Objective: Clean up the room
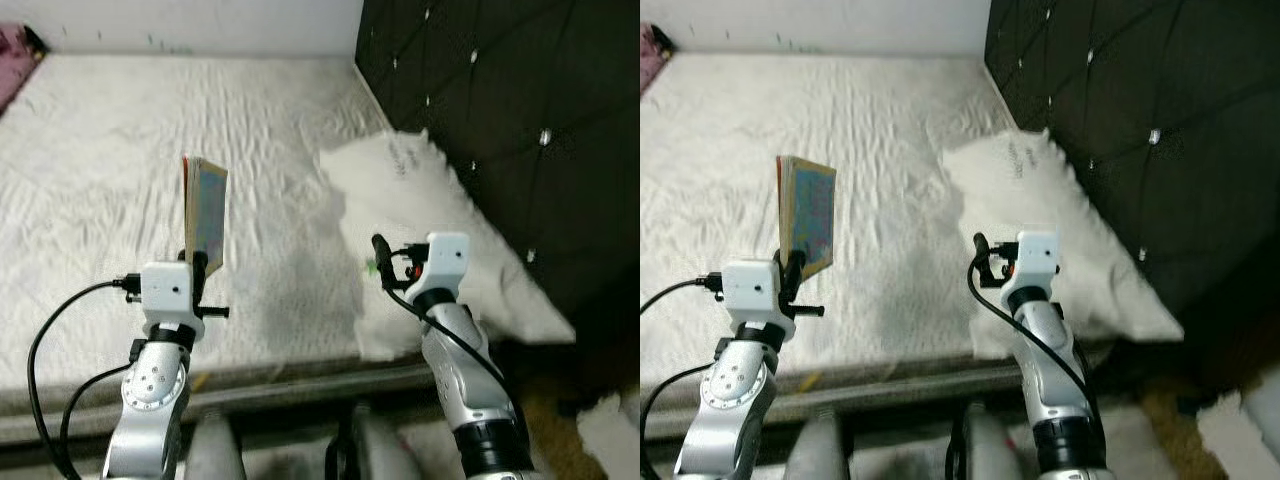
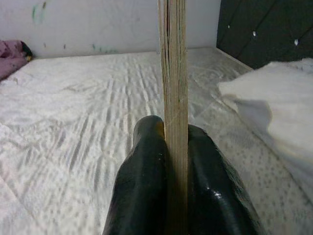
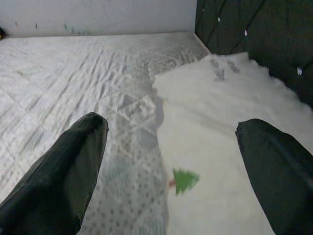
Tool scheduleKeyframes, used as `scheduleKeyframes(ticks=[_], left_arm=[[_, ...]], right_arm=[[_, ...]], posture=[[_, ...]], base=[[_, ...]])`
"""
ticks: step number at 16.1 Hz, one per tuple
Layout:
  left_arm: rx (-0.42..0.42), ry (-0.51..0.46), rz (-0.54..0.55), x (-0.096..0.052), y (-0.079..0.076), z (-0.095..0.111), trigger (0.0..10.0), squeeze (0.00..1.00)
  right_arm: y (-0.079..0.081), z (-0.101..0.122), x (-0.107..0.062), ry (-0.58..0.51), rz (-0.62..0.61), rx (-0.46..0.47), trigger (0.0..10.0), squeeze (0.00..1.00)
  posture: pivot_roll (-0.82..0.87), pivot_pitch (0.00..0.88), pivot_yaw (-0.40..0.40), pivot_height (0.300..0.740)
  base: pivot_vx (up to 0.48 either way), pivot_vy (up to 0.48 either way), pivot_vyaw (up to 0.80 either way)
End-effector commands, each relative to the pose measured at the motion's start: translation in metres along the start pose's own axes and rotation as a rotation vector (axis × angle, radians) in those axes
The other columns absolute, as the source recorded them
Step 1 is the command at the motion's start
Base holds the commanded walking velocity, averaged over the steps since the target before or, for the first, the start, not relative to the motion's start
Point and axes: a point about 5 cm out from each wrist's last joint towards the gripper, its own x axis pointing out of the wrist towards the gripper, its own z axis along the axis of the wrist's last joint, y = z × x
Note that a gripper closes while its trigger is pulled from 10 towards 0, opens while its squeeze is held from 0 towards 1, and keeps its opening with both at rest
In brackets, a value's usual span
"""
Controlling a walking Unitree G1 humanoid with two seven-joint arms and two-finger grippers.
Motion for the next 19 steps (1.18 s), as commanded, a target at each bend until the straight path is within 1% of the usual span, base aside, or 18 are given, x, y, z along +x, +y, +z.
scheduleKeyframes(ticks=[1,9,12,14,15,19], left_arm=[[0.007,-0.027,0.013,0.0018,0.0001,0.0060,10.0,0.00],[0.005,-0.019,0.024,0.0013,0.0010,0.0046,10.0,0.00],[-0.008,-0.026,0.002,0.0013,-0.0011,0.0051,10.0,0.00],[-0.014,-0.028,-0.004,0.0026,-0.0014,0.0054,10.0,0.00],[-0.017,-0.029,-0.005,0.0026,-0.0017,0.0054,10.0,0.00],[-0.024,-0.031,-0.010,0.0032,-0.0024,0.0062,10.0,0.00]], right_arm=[[-0.0015,-0.0002,-0.0004,0.004,0.002,-0.010,10.0,0.00],[0.0001,-0.0033,-0.0004,0.019,0.015,-0.023,10.0,0.00],[0.0004,-0.0038,-0.0007,0.020,0.016,-0.023,10.0,0.00],[0.0006,-0.0033,0.0001,0.019,0.015,-0.021,10.0,0.00],[0.0006,-0.0033,0.0000,0.018,0.016,-0.022,10.0,0.00],[0.0001,-0.0029,0.0001,0.020,0.014,-0.027,10.0,0.00]], posture=[[0.07,0.065,-0.059,0.620],[0.07,0.060,-0.063,0.620],[0.07,0.058,-0.062,0.620],[0.07,0.074,-0.062,0.603],[0.07,0.070,-0.065,0.603],[0.07,0.074,-0.065,0.603]], base=[[0.000,0.000,0.00],[0.000,0.000,0.00],[0.000,0.000,0.00],[0.000,0.000,0.00],[0.000,0.000,0.00],[0.258,0.000,0.00]])
